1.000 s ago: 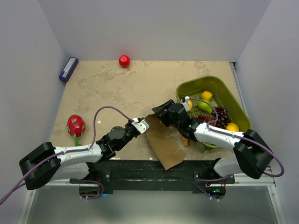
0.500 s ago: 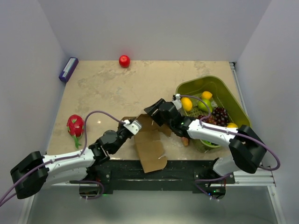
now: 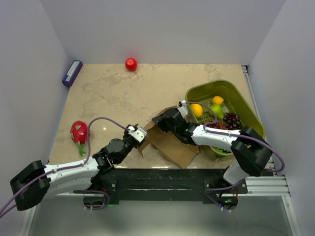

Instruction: Fold the paper box

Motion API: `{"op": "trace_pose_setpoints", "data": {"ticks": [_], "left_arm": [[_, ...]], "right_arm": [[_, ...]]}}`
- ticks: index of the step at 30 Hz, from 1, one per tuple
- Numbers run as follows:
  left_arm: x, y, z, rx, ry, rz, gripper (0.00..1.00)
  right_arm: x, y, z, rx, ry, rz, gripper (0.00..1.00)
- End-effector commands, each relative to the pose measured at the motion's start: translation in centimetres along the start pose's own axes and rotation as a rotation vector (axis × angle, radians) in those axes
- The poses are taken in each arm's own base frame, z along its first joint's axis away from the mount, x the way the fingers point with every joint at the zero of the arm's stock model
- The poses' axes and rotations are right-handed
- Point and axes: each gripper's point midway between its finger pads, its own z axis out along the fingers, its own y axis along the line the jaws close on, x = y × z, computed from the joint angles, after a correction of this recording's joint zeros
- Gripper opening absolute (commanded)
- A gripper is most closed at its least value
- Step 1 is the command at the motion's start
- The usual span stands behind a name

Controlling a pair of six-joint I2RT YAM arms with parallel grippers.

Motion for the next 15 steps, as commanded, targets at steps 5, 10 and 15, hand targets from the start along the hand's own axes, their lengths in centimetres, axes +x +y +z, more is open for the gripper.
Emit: {"op": "trace_pose_setpoints", "data": {"ticks": [5, 10, 15], "left_arm": [[-4.4, 0.2, -0.8, 0.016, -0.075, -0.246, 0.71], [-6.7, 2.0, -2.7, -0.021, -0.088, -0.434, 0.86], [-4.9, 4.4, -3.4, -0.111, 0.022, -0.529, 0.91]], "right_arm": [[-0.2, 2.0, 0.5, -0.073, -0.023, 0.04, 0.03], [-0.2, 2.8, 0.6, -0.131, -0.025, 0.063, 0.03], [-0.7, 3.6, 0.6, -0.159, -0.049, 0.037, 0.0]]}}
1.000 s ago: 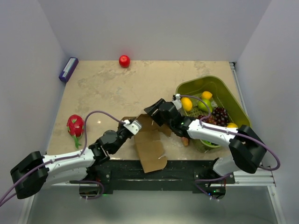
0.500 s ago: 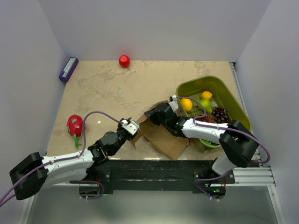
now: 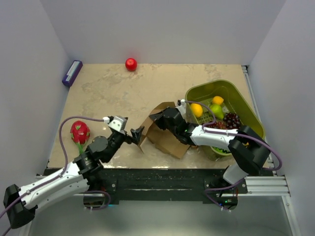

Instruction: Fold the paper box

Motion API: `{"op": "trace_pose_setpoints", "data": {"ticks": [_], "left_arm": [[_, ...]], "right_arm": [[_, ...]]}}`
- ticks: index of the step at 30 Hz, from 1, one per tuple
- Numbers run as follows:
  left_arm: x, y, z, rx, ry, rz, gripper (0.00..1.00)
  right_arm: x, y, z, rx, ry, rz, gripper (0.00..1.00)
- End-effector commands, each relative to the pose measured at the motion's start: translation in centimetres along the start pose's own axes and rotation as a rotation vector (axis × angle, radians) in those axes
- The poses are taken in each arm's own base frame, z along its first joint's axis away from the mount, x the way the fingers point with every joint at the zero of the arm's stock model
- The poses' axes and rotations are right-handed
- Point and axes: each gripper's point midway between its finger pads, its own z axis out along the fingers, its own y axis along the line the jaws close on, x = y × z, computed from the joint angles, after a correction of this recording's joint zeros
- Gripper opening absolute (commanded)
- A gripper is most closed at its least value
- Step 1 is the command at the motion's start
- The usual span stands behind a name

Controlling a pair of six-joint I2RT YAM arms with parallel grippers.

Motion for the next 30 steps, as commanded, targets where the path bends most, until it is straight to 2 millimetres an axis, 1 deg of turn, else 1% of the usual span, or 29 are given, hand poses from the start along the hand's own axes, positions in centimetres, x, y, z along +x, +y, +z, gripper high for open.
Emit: {"op": "trace_pose_setpoints", "data": {"ticks": [1, 2, 3, 4, 5, 6, 7, 8, 9, 11, 12, 14, 15, 17, 18, 19, 20, 21, 25, 27, 29, 30], "left_arm": [[0.5, 2.8, -0.4, -0.122, 0.094, -0.155, 0.92], [1.0, 3.9, -0.2, -0.153, 0.11, -0.17, 0.92], [1.6, 4.2, -0.1, -0.165, 0.128, -0.182, 0.92], [2.7, 4.4, 0.2, -0.175, 0.166, -0.197, 0.92], [3.5, 4.9, 0.3, -0.191, 0.199, -0.207, 0.92], [3.9, 5.2, 0.5, -0.207, 0.215, -0.218, 0.92], [5.0, 5.5, 0.8, -0.227, 0.252, -0.227, 0.92], [5.4, 6.1, 0.8, -0.25, 0.263, -0.234, 0.93], [6.1, 6.4, 0.9, -0.263, 0.281, -0.238, 0.92], [6.5, 6.8, 0.8, -0.291, 0.289, -0.254, 0.92], [7.0, 7.0, 0.7, -0.299, 0.3, -0.255, 0.92], [7.8, 6.8, 0.6, -0.292, 0.321, -0.249, 0.92], [8.7, 6.6, 0.5, -0.28, 0.348, -0.239, 0.91], [9.3, 5.5, 0.8, -0.21, 0.363, -0.244, 0.88], [10.2, 5.1, 0.8, -0.184, 0.385, -0.235, 0.87], [10.6, 4.2, 0.8, -0.133, 0.397, -0.242, 0.85], [10.5, 3.8, 1.1, -0.109, 0.387, -0.246, 0.84], [11.4, 3.6, 1.0, -0.103, 0.413, -0.247, 0.84], [13.3, 3.9, 0.8, -0.136, 0.468, -0.258, 0.81], [13.8, 4.3, 0.4, -0.165, 0.472, -0.276, 0.8], [14.0, 4.7, 0.2, -0.187, 0.45, -0.285, 0.81], [13.5, 4.6, 0.2, -0.18, 0.425, -0.289, 0.81]], "right_arm": [[-0.6, 1.4, 0.2, -0.06, -0.038, -0.019, 0.0], [-0.6, 1.3, 0.2, -0.059, -0.041, -0.022, 0.0], [-1.0, 0.9, 0.3, -0.051, -0.05, -0.021, 0.0], [-1.0, 0.7, 0.4, -0.05, -0.044, -0.02, 0.0], [-1.0, 0.6, 0.5, -0.05, -0.041, -0.019, 0.0], [-1.2, 0.3, 0.6, -0.05, -0.042, -0.018, 0.0], [-1.2, -0.1, 0.6, -0.045, -0.039, -0.02, 0.0], [-1.3, -0.4, 0.6, -0.039, -0.039, -0.019, 0.0], [-1.4, -0.7, 0.6, -0.038, -0.042, -0.015, 0.0], [-1.8, -1.2, 0.6, -0.035, -0.046, -0.006, 0.0], [-1.9, -1.3, 0.6, -0.033, -0.047, 0.0, 0.0], [-2.0, -1.9, 0.6, -0.022, -0.047, 0.001, 0.0], [-2.1, -1.9, 0.6, -0.022, -0.046, 0.003, 0.0], [-2.1, -2.3, 0.7, -0.016, -0.043, 0.007, 0.0], [-2.0, -2.4, 0.7, -0.017, -0.04, 0.012, 0.0], [-2.0, -2.4, 0.7, -0.016, -0.039, 0.016, 0.0], [-2.1, -2.5, 0.7, -0.016, -0.039, 0.017, 0.0], [-2.1, -2.5, 0.7, -0.016, -0.039, 0.019, 0.0], [-2.4, -2.9, 0.8, -0.004, -0.054, -0.009, 0.0], [-2.6, -3.5, 0.8, 0.012, -0.063, -0.022, 0.0], [-2.4, -4.3, 0.8, 0.022, -0.061, -0.023, 0.0], [-2.4, -4.5, 0.8, 0.023, -0.06, -0.021, 0.0]]}}
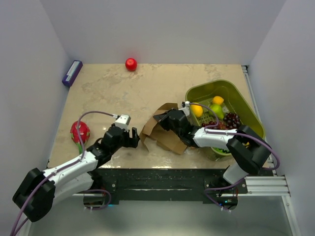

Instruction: Fold the paper box

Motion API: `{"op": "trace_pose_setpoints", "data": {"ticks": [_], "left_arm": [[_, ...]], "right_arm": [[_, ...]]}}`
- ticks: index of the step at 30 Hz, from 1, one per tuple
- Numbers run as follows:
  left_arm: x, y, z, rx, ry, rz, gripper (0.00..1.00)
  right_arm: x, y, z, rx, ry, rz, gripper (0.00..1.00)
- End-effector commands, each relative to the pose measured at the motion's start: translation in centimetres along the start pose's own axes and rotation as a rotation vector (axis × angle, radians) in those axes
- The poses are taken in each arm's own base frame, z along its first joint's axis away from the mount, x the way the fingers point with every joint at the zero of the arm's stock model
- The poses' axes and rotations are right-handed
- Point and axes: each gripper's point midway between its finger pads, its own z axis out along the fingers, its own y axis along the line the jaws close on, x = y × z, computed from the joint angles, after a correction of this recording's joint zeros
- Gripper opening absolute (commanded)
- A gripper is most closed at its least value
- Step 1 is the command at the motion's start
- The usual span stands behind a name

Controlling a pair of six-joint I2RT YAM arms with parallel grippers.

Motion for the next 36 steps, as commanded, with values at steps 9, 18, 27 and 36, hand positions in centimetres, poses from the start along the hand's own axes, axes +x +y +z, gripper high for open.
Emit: {"op": "trace_pose_setpoints", "data": {"ticks": [9, 18, 27, 36], "left_arm": [[-1.3, -3.8, 0.2, 0.246, -0.131, 0.039, 0.77], [-1.9, -5.3, 1.4, 0.311, -0.176, 0.095, 0.66], [-3.0, -7.0, 1.1, 0.359, -0.249, 0.067, 0.7], [-1.4, -8.0, 1.9, 0.345, -0.222, 0.098, 0.76]], "right_arm": [[0.1, -3.2, 0.9, 0.06, -0.005, -0.039, 0.0], [-0.4, -4.8, 0.9, 0.084, -0.043, -0.072, 0.0], [0.1, -5.6, 1.1, 0.089, -0.025, -0.081, 0.0], [0.1, -5.6, 1.0, 0.089, -0.023, -0.086, 0.0]]}}
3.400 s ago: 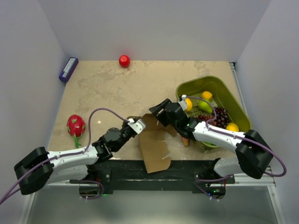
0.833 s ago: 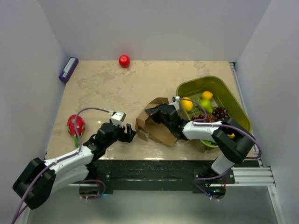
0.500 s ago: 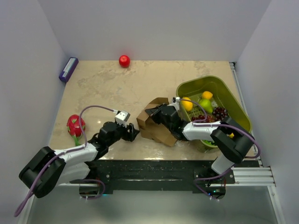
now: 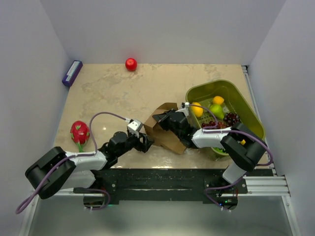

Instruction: Fold the paper box

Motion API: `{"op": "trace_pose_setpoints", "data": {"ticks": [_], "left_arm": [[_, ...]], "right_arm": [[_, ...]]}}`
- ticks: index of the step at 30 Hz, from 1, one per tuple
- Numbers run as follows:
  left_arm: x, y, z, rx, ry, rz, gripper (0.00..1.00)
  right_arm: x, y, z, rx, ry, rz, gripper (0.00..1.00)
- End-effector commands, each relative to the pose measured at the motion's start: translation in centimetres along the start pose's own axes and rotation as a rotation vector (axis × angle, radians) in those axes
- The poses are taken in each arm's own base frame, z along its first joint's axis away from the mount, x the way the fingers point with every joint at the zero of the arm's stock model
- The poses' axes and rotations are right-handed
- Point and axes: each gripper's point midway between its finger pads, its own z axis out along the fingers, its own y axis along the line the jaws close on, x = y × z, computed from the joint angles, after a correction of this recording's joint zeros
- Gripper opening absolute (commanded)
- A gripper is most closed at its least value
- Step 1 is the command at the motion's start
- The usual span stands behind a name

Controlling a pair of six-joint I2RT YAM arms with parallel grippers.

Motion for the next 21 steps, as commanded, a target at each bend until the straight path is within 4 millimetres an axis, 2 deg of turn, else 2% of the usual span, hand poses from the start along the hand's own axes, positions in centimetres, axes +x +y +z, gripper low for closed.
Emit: {"op": "trace_pose_setpoints", "data": {"ticks": [1, 7, 14, 15, 21], "left_arm": [[-1.9, 0.1, 0.6, -0.034, -0.089, 0.012, 0.77], [-2.8, 0.7, 1.1, -0.089, -0.143, -0.007, 0.74], [-3.7, 0.9, 1.2, -0.107, -0.227, -0.05, 0.64], [-4.3, 0.8, 1.3, -0.1, -0.253, -0.053, 0.64], [-4.4, 1.1, 2.2, -0.137, -0.256, -0.075, 0.53]], "right_arm": [[-0.2, -5.2, -0.2, 0.148, -0.014, -0.098, 0.0], [-0.1, -5.3, -0.3, 0.147, -0.01, -0.1, 0.0], [0.0, -5.6, -0.4, 0.153, -0.003, -0.101, 0.0], [0.1, -5.7, -0.4, 0.156, -0.002, -0.103, 0.0], [0.1, -5.9, -0.6, 0.16, 0.001, -0.101, 0.0]]}}
